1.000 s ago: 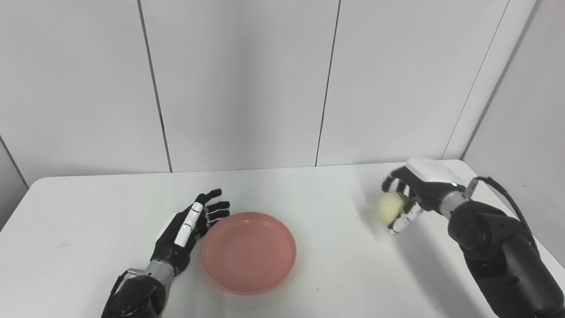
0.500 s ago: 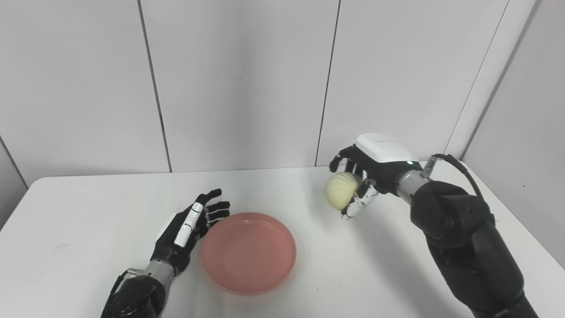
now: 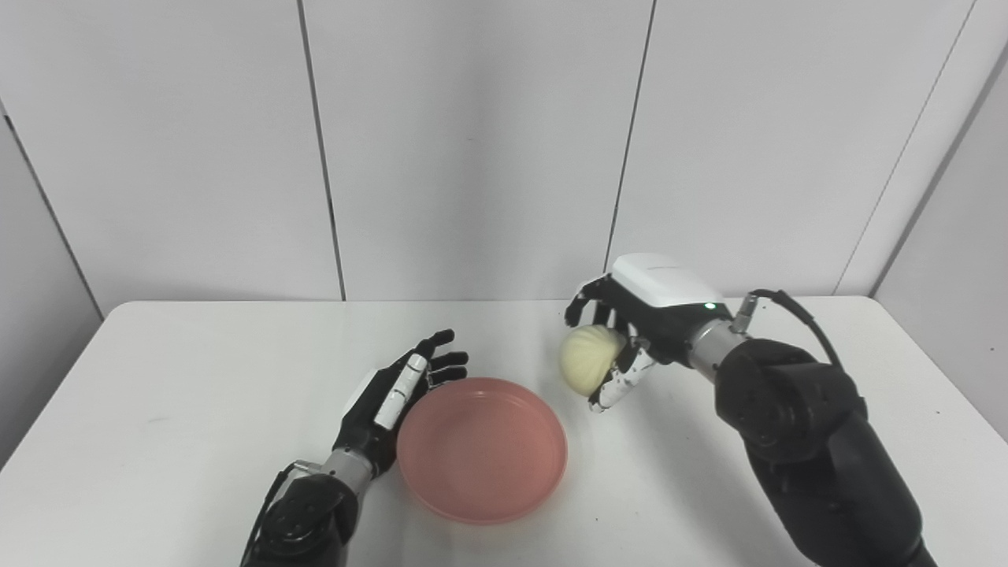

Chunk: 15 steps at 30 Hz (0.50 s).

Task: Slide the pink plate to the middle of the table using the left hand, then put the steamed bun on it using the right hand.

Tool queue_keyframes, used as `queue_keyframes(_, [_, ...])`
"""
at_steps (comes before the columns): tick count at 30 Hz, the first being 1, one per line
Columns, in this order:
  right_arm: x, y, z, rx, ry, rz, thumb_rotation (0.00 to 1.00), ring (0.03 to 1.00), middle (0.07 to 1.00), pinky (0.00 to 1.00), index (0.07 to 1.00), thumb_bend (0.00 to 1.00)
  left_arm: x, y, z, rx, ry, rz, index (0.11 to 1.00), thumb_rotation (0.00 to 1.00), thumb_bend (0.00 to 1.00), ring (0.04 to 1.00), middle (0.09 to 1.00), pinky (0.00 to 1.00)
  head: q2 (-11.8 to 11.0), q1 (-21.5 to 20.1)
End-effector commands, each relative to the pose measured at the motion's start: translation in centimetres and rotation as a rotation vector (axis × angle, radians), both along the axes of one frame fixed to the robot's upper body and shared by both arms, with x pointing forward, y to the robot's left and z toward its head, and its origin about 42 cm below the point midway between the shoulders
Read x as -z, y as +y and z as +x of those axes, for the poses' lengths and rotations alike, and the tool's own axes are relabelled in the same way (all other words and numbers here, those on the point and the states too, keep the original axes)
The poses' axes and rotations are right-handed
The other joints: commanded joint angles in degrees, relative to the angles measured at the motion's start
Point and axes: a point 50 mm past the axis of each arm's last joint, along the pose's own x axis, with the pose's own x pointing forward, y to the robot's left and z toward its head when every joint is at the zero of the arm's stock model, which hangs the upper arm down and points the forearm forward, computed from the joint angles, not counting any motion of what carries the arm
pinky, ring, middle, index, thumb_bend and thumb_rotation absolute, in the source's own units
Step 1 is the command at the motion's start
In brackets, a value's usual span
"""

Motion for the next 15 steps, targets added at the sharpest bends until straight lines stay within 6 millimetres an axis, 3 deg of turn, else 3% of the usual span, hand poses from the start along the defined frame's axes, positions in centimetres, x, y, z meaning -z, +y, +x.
queue_keyframes(1, [-1.8,0.8,0.0,-0.056,-0.077,-0.002,0.0,0.473,0.489,0.37,0.627,0.57,0.6,-0.5,0.0,0.004,0.031,0.029,0.825,0.85,0.69,0.772,0.769,0.77,0.2,0.9])
queue_keyframes(5, [-1.5,1.2,-0.1,-0.087,-0.046,-0.015,0.0,0.467,0.49,0.35,0.629,0.56,0.4,-1.4,0.0,0.014,0.027,0.036,0.823,0.86,0.71,0.77,0.768,0.76,0.8,3.8])
queue_keyframes(9, [-1.1,1.4,-0.4,-0.101,-0.03,-0.013,0.0,0.486,0.491,0.37,0.629,0.56,0.4,-2.0,0.0,0.016,0.024,0.042,0.819,0.85,0.71,0.771,0.766,0.75,1.0,4.7])
queue_keyframes(15, [-0.5,2.0,-0.3,-0.12,-0.002,-0.007,0.0,0.441,0.49,0.32,0.636,0.56,0.4,-2.3,0.0,0.017,0.021,0.042,0.817,0.84,0.7,0.775,0.767,0.75,1.1,5.4])
